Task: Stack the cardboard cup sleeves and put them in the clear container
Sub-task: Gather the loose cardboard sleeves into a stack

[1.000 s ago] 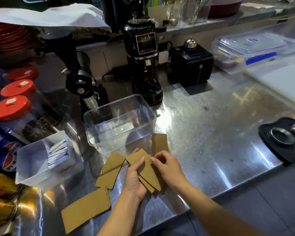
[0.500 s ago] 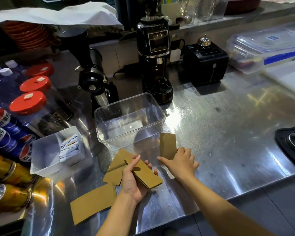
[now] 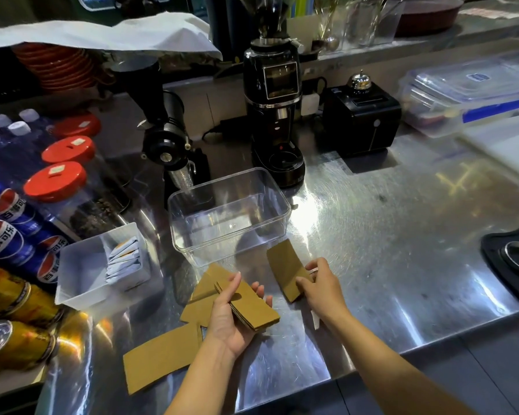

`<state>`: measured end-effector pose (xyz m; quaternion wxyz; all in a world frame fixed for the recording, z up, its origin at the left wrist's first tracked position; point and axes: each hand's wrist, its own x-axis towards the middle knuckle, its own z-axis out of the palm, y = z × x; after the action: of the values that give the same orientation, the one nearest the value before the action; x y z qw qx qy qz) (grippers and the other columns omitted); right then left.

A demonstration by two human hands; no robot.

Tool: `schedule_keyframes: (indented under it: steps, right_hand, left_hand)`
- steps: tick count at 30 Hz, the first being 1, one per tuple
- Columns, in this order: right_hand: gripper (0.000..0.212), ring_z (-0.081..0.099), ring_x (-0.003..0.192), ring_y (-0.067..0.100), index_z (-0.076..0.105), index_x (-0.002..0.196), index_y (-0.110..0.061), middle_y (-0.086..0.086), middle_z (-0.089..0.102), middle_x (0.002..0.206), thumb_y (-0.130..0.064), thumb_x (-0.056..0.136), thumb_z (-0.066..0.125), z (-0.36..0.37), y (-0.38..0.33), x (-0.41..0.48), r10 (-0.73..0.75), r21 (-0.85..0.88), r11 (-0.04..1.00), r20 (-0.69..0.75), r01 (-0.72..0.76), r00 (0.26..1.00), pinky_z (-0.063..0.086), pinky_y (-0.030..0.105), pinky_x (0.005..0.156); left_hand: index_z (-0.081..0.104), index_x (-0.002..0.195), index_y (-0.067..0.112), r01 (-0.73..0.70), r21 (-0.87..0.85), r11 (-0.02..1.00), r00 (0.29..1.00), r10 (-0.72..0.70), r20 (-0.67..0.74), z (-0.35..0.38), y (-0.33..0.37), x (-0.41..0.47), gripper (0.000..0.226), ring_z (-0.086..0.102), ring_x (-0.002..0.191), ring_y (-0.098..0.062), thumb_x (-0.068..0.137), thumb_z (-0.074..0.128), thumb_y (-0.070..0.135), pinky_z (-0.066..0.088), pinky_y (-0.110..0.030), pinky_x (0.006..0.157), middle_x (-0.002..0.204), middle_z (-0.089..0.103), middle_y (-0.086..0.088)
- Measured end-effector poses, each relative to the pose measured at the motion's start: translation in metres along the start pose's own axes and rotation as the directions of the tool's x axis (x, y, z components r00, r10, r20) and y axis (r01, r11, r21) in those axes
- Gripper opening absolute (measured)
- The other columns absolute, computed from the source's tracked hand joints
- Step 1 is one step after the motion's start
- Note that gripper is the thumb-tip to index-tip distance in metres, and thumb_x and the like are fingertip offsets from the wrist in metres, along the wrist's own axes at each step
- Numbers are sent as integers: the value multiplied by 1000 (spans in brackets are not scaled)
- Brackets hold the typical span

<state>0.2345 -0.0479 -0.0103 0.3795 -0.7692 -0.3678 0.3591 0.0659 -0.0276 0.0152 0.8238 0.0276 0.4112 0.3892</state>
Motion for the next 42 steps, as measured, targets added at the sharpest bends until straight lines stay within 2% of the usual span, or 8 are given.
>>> schedule_keyframes:
  steps: [6,12,17,22,27,31,36,42]
  right_hand:
    - [11,61,54,10,55,85,-12,9,62,72,-4,81,62,-2,-6,-19,41,422,904,93,-76,995,47,21,47]
    - [13,50,39,-2,58,78,-11,4,58,63,-3,77,68,13,-26,-36,-75,401,914,319,-63,945,36,11,38]
    - [14,50,44,-5,62,67,-17,-3,60,61,-9,76,70,24,-39,-35,-135,308,951,425,-3,895,37,14,49]
    - [20,49,54,4,59,63,-18,-6,55,57,-8,78,67,50,-44,-27,-146,291,956,382,30,912,39,11,48]
    - [20,56,88,22,59,83,-16,4,60,88,-22,72,74,86,-49,-17,-201,-50,971,361,234,911,47,33,78]
    - [69,44,118,31,51,115,-13,11,50,123,-50,62,75,108,-60,-12,-140,-431,860,314,272,939,39,44,96]
    - [96,35,124,32,36,127,-7,14,38,134,-54,55,78,132,-78,-12,-37,-574,791,304,214,952,32,43,98]
    - [108,32,130,33,29,132,-4,17,35,137,-50,50,84,137,-85,-3,6,-632,758,256,163,967,29,42,105]
  left_hand:
    - [55,94,29,-72,15,997,996,71,57,-3,-5,6,25,62,83,-26,75,67,20,56,-46,73,89,64,-12]
    - [65,91,2,-42,107,993,996,34,77,-7,-3,2,31,71,71,-33,68,67,23,54,-50,74,79,74,-19]
    - [76,77,18,-187,58,981,979,181,92,-19,12,-6,16,70,74,-23,71,61,17,53,-42,73,82,73,-11]
    - [58,104,34,-325,-75,943,943,329,53,-36,30,-20,38,59,69,-22,72,65,16,55,-42,70,76,65,-13]
    - [58,82,27,-375,-146,915,927,371,-53,-51,49,-38,20,56,61,-21,67,69,19,53,-36,62,74,57,-10]
    - [59,84,25,-395,-169,903,918,387,-83,-65,57,-53,20,57,66,-21,68,70,19,51,-36,65,79,60,-13]
    - [63,92,25,-430,-146,891,902,429,-45,-77,64,-69,29,62,70,-24,65,69,17,57,-40,65,79,67,-14]
    - [62,100,25,-446,-163,880,895,442,-65,-90,70,-78,37,59,76,-24,65,69,16,58,-40,63,88,63,-14]
